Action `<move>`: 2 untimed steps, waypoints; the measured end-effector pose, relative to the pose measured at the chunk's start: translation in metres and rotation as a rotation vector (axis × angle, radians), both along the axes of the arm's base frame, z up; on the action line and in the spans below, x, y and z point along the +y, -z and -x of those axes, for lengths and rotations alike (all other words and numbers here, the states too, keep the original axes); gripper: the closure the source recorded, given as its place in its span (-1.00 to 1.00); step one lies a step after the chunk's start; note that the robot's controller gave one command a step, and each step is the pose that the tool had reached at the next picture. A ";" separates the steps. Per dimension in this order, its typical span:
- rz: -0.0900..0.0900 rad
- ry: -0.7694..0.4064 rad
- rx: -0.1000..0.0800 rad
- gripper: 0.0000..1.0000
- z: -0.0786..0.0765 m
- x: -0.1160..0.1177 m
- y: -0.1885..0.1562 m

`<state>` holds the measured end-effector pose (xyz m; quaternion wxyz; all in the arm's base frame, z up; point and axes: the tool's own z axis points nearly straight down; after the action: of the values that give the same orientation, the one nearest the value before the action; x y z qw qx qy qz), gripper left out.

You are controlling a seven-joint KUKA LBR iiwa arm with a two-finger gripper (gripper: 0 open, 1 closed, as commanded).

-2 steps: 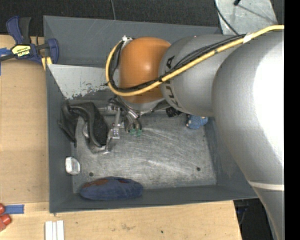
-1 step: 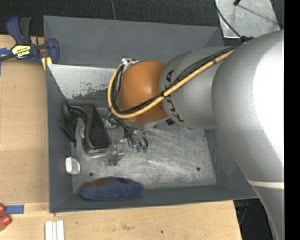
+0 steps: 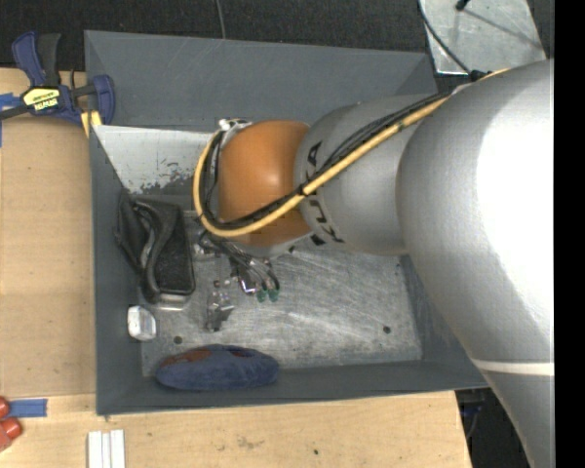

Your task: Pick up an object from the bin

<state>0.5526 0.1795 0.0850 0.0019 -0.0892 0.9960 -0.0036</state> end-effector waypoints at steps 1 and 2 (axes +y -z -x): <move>0.034 0.094 0.050 -1.00 -0.044 0.028 -0.029; 0.023 0.056 0.031 -1.00 -0.040 0.024 -0.027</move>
Offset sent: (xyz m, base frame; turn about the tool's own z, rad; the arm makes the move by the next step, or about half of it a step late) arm 0.0493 0.0439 0.0367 0.0856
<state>0.5929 0.2033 0.1120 -0.0145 -0.0613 0.9979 -0.0137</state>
